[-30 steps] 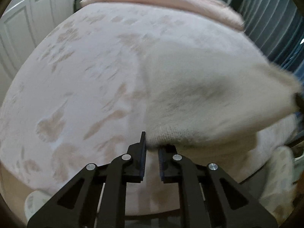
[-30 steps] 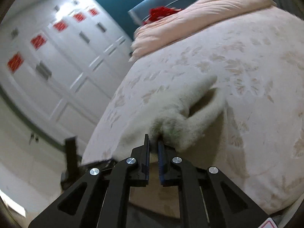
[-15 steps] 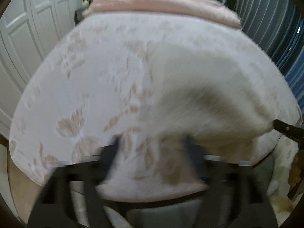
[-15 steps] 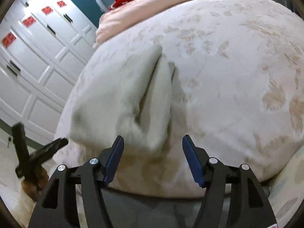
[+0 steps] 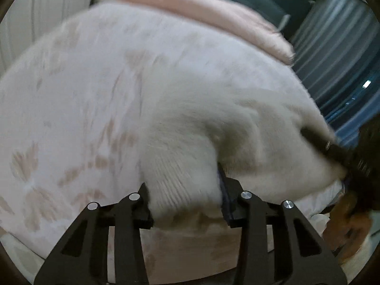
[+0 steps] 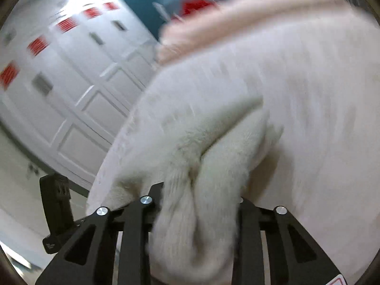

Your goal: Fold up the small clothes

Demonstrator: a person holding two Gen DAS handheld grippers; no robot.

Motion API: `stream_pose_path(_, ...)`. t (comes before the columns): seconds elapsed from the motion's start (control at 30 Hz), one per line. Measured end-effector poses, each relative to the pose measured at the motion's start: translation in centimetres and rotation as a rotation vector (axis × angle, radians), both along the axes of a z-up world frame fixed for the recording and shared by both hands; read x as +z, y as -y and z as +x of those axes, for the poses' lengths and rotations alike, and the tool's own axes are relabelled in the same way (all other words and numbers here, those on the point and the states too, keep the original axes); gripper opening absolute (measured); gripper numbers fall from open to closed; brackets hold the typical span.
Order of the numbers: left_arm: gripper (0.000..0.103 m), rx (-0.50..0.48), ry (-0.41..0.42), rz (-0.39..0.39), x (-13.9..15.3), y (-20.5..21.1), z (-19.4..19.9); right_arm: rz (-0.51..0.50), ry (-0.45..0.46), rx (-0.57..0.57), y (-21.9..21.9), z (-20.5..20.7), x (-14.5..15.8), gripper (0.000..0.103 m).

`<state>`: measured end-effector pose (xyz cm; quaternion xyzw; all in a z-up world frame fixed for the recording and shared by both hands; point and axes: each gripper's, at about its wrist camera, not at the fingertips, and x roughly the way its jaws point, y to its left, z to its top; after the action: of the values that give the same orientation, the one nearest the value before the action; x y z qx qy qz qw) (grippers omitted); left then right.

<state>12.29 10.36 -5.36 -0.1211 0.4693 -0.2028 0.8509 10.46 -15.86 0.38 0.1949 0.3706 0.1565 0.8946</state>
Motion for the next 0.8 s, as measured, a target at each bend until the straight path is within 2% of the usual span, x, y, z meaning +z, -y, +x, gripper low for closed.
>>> stream_pose_path(0.07, 0.040, -0.015, 0.016, -0.022, 0.6, 0.1, -0.5, -0.011, -0.035, -0.015, 0.8, -0.5, -1.3, 0.027)
stream_pose_path(0.13, 0.043, -0.035, 0.007, 0.037, -0.7, 0.8, -0.8, -0.022, -0.157, -0.039, 1.6, -0.6, -5.7, 0.030)
stream_pose_path(0.17, 0.043, -0.046, -0.028, 0.100, -2.7, 1.3, -0.9, -0.033, -0.272, -0.055, 1.9, -0.5, -9.4, 0.031)
stream_pose_path(0.2, 0.046, -0.056, -0.069, 0.135, -4.2, 1.7, -1.0, -0.017, -0.342, -0.078, 2.3, -1.0, -11.9, 0.036)
stream_pose_path(0.23, 0.053, -0.056, -0.097, 0.155, -5.4, 1.8, -1.3, 0.084, -0.303, -0.132, 3.3, -2.6, -12.2, 0.045)
stream_pose_path(0.27, 0.057, -0.031, -0.066, 0.166, -5.3, 1.6, -2.2, 0.108, -0.299, -0.159, 3.5, -2.4, -12.1, 0.047)
stream_pose_path(0.33, 0.075, 0.000, -0.009, 0.246, -4.0, 1.7, -3.4, 0.063, -0.293, -0.236, 3.7, -3.6, -10.5, 0.050)
stream_pose_path(0.4, 0.076, 0.012, 0.044, 0.322, -2.1, 1.9, -4.7, -0.024, -0.264, -0.271, 2.7, -4.8, -8.2, 0.053)
stream_pose_path(0.47, 0.080, 0.029, 0.072, 0.371, -0.7, 2.2, -5.5, -0.164, -0.226, -0.298, 1.3, -6.2, -6.4, 0.053)
stream_pose_path(0.53, 0.088, 0.037, 0.089, 0.388, 0.2, 2.7, -6.2, -0.245, -0.182, -0.325, -0.5, -7.2, -5.4, 0.061)
stream_pose_path(0.63, 0.089, 0.062, 0.096, 0.404, 1.0, 3.0, -6.7, -0.295, -0.135, -0.360, -1.4, -8.7, -4.8, 0.065)
stream_pose_path(0.8, 0.089, 0.085, 0.120, 0.429, 1.2, 4.3, -8.3, -0.328, -0.165, -0.386, -0.4, -10.5, -6.0, 0.068)
